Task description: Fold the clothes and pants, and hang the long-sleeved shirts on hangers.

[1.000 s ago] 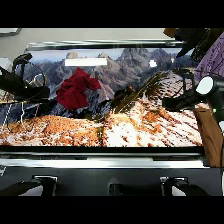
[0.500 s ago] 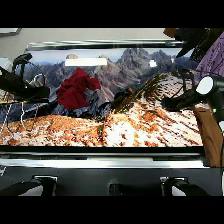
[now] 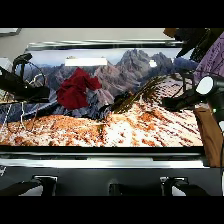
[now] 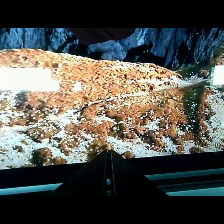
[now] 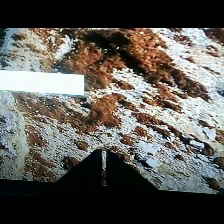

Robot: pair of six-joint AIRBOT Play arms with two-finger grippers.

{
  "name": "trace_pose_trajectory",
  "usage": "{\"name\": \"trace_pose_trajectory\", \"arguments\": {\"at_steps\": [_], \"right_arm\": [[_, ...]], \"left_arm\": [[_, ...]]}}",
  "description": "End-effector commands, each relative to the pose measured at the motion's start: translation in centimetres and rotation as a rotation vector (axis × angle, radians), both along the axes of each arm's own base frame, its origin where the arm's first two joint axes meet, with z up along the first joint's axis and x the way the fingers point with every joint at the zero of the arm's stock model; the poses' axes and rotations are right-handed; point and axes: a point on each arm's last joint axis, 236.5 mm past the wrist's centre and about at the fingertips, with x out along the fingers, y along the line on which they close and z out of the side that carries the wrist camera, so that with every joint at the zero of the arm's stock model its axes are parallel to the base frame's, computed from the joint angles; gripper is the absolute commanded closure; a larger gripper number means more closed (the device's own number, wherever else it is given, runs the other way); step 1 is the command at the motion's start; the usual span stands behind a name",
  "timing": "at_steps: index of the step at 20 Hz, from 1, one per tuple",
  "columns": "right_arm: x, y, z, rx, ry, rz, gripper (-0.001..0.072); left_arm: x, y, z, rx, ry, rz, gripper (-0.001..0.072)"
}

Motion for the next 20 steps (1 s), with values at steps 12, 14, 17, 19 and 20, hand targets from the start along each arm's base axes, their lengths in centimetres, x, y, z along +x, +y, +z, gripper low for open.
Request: {"name": "trace_pose_trajectory", "arguments": {"at_steps": [12, 14, 17, 19, 20], "right_arm": [[0.1, 0.0, 0.1, 0.005, -0.005, -0.015, 0.0636], [-0.1, 0.0, 0.0, 0.004, 0.004, -0.014, 0.0636], [-0.3, 0.0, -0.1, 0.004, 0.014, -0.013, 0.0635], [-0.3, 0.1, -0.1, 0.006, 0.014, -0.017, 0.0635], [-0.3, 0.0, 0.0, 0.009, 0.014, -0.03, 0.0635]], "left_arm": [[12.6, 1.9, -11.6, 0.097, -0.111, 0.107, -0.0013], [14.5, 1.7, -14.5, 0.093, -0.128, 0.11, -0.0013], [16.0, 1.6, -18.2, 0.094, -0.127, 0.111, -0.0013], [16.6, 1.6, -19.8, 0.094, -0.125, 0.113, -0.0013], [16.6, 1.5, -20.3, 0.094, -0.118, 0.113, -0.0013]]}}
